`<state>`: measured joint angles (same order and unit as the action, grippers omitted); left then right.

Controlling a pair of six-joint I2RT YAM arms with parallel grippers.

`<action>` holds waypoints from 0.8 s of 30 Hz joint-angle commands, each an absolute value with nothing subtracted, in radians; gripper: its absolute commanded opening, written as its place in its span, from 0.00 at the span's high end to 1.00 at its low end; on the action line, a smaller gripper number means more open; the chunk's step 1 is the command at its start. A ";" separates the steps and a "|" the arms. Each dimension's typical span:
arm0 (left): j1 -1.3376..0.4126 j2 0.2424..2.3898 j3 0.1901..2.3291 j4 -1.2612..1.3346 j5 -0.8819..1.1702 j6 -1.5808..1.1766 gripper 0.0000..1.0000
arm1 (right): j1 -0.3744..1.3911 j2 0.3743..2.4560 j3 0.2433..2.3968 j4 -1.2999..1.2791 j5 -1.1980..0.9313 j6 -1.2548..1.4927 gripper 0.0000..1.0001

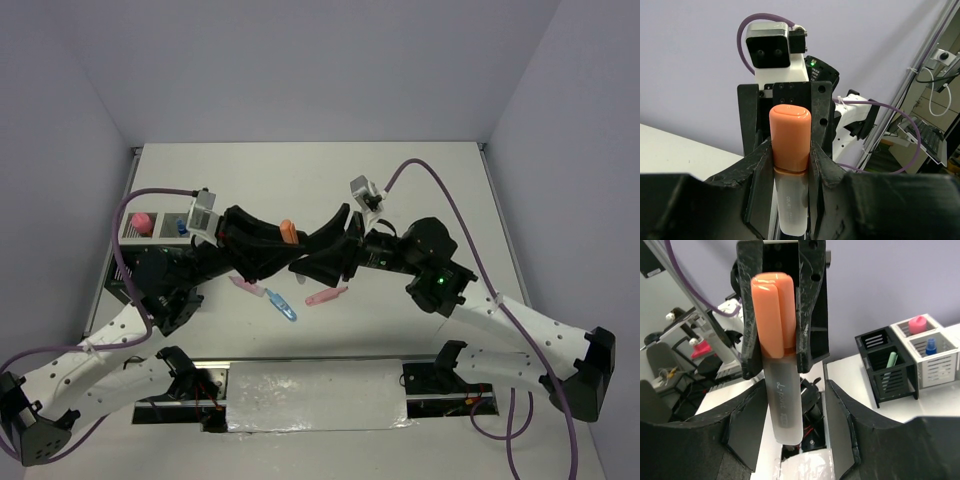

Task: Sort the stationery into containers
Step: Close the pen cap on the pen.

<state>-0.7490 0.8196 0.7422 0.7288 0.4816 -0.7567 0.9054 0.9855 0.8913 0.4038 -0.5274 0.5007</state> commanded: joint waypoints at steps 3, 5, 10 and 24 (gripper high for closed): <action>-0.755 0.816 0.805 0.758 0.483 -0.719 1.00 | 0.917 1.034 0.927 0.426 -0.555 0.483 0.45; -0.755 0.819 0.808 0.739 0.473 -0.712 1.00 | 0.925 1.043 0.934 0.423 -0.555 0.480 0.47; -0.755 0.813 0.813 0.687 0.420 -0.687 1.00 | 0.936 1.057 0.959 0.408 -0.545 0.466 0.66; -0.755 0.772 0.850 0.555 0.342 -0.603 0.13 | 0.936 1.025 0.951 0.351 -0.518 0.426 1.00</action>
<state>-0.7498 0.7971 0.7906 0.5575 0.3756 -0.6567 0.9298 1.0492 0.9184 0.3504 -0.5301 0.4507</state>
